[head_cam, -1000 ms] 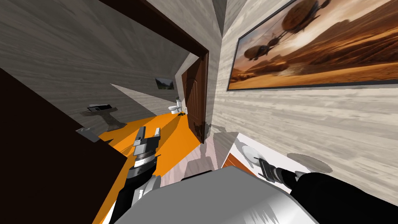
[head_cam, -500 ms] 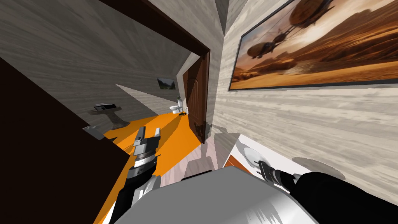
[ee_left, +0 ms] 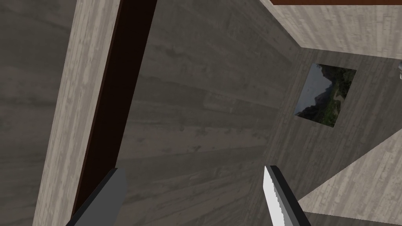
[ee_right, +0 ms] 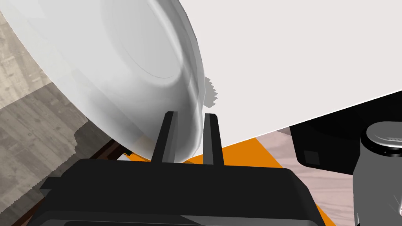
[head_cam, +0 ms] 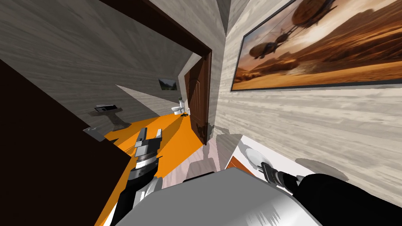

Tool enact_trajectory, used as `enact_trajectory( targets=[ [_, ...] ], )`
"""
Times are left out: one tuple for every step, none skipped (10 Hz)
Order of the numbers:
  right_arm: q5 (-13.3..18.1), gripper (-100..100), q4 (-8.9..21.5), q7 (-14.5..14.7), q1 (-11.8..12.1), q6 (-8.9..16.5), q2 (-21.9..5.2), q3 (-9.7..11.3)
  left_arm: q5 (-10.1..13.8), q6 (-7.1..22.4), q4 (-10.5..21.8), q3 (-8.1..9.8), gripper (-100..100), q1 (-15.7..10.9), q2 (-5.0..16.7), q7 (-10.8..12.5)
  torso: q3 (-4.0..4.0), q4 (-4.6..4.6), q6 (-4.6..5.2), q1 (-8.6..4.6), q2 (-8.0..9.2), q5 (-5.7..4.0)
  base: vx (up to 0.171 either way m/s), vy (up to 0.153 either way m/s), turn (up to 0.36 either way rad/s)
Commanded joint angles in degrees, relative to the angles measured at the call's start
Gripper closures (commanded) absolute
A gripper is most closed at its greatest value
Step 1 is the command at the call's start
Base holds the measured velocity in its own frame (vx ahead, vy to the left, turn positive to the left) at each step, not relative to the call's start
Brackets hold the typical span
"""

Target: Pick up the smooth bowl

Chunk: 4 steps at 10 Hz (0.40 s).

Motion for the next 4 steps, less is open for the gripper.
enact_trajectory(
  targets=[
    [-0.67,100,-1.24,-0.1,1.05,-0.27,-1.76,-0.61,0.0,0.0,0.0,0.0,0,0.0,0.0,0.0,0.0,0.0,0.0,0.0,0.0,0.0,-0.01,0.017,-0.103],
    [-1.2,100,-1.94,-0.22,1.71,-0.6,-2.97,-0.98,0.0,0.0,0.0,0.0,0,0.0,0.0,0.0,0.02,0.0,0.06,0.07,0.05,0.06,-0.016,0.04,-0.087],
    [-0.95,100,-1.47,-0.25,1.31,-0.44,-2.4,-0.75,0.0,0.0,0.0,0.0,0,0.0,0.0,0.0,0.05,0.01,0.02,0.2,0.08,0.09,-0.008,0.02,-0.016],
    [-1.02,0,-1.59,-0.3,1.41,-0.45,-2.53,-0.8,0.0,0.0,0.0,0.0,0,0.0,0.0,0.0,0.03,0.01,-0.01,0.16,0.06,0.07,0.0,0.0,0.0]
  ],
)
